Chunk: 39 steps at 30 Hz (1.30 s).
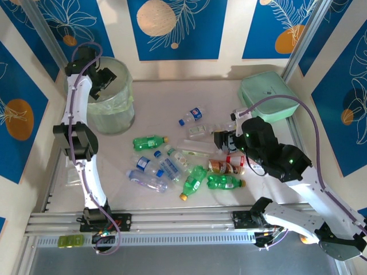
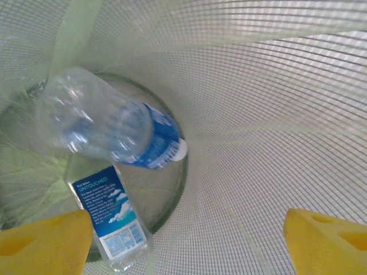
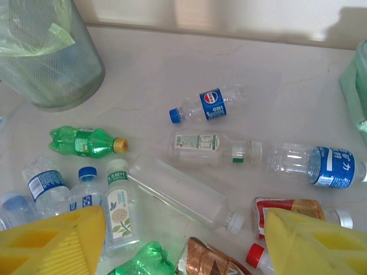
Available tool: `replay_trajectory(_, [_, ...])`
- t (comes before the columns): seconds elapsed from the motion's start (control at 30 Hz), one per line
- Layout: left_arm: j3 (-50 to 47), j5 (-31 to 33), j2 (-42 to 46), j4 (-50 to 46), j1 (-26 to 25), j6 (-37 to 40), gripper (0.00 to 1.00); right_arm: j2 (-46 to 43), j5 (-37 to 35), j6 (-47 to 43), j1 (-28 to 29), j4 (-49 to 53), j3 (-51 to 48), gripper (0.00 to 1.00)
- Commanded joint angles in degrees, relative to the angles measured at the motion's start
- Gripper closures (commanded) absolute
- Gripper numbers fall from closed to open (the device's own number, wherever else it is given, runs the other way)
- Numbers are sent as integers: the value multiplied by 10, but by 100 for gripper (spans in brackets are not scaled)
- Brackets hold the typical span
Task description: Put the plastic bottles in the bin
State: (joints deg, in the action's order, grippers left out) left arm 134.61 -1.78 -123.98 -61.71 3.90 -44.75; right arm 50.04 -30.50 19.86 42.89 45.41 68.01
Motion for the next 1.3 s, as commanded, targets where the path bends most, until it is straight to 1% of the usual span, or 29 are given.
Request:
replay_trajectory(0.0, [21, -22, 62, 11, -3, 24, 16, -5, -2, -9, 2, 19, 35, 26])
replay_trajectory(0.1, [11, -21, 117, 22, -23, 69, 15, -5, 7, -3, 2, 36, 55, 26])
replay_trajectory(0.17, [-14, -12, 165, 35, -47, 105, 16, -6, 17, 3, 2, 40, 55, 26])
replay_trajectory(0.27, [-51, 45, 232, 26, -110, 151, 16, -3, 20, 17, 2, 41, 37, 26])
replay_trajectory(0.3, [-72, 62, 255, 28, -133, 160, 16, 1, 16, 28, 1, 46, 34, 26])
replay_trajectory(0.37, [-151, 85, 319, 47, -186, 168, 17, 10, 3, 62, -1, 66, 35, 26])
replay_trajectory(0.43, [-245, 70, 388, 81, -227, 164, 18, 11, 3, 98, -11, 76, 27, 28])
replay_trajectory(0.5, [-338, 55, 450, 121, -267, 163, 20, 12, 16, 138, -31, 80, 8, 31])
replay_trajectory(0.57, [-413, 23, 495, 153, -308, 183, 20, 17, 31, 204, -69, 92, -13, 35])
replay_trajectory(0.63, [-458, 25, 521, 158, -347, 195, 20, 19, 56, 272, -117, 102, -32, 38])
replay_trajectory(0.7, [-495, 18, 539, 164, -380, 224, 20, 19, 83, 343, -164, 108, -52, 40])
replay_trajectory(0.73, [-512, 24, 548, 165, -394, 234, 20, 18, 93, 382, -188, 117, -61, 43])
replay_trajectory(0.77, [-535, 20, 559, 175, -402, 244, 19, 19, 98, 423, -210, 129, -70, 46])
replay_trajectory(0.87, [-595, -1, 592, 215, -411, 249, 19, 26, 107, 554, -271, 191, -95, 51])
replay_trajectory(0.93, [-618, -7, 605, 230, -416, 256, 19, 25, 150, 616, -314, 201, -120, 52])
replay_trajectory(1.0, [-637, -7, 617, 247, -421, 261, 19, 27, 171, 646, -336, 188, -140, 51])
replay_trajectory(1.1, [-663, -6, 633, 275, -429, 263, 19, 48, 145, 681, -361, 187, -150, 47])
replay_trajectory(1.17, [-676, -3, 638, 285, -436, 267, 18, 69, 153, 687, -387, 160, -162, 43])
replay_trajectory(1.23, [-684, -2, 639, 288, -436, 269, 17, 92, 153, 687, -404, 126, -174, 32])
replay_trajectory(1.27, [-685, -3, 639, 286, -436, 272, 17, 106, 143, 691, -411, 119, -176, 29])
